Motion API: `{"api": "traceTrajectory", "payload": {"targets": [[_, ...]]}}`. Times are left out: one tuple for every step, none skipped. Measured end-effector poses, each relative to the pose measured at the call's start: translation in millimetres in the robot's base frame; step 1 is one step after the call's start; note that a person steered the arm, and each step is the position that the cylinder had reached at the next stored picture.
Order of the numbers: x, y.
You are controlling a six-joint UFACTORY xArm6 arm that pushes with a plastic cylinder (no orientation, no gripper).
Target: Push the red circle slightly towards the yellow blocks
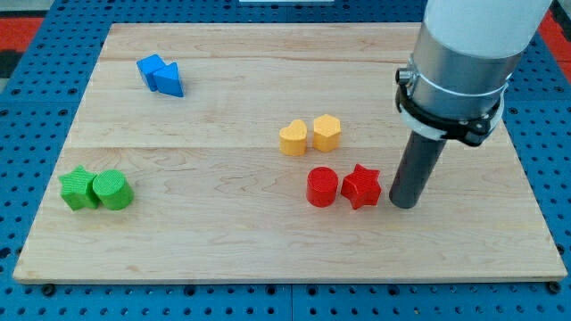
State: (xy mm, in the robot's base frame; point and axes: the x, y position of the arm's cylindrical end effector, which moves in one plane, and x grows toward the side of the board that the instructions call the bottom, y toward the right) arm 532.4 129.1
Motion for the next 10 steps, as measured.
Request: {"api": "traceTrajectory", "payload": {"targets": [[8.6, -27.5], [2.9, -51.3], [2.1, -52.1], [3.2, -47.9], [23.3, -82.3], [20.8, -89.6], [13.9, -111.7], [-7.7, -111.9], [-15.5, -105.5], [-4.5, -114.6]]}}
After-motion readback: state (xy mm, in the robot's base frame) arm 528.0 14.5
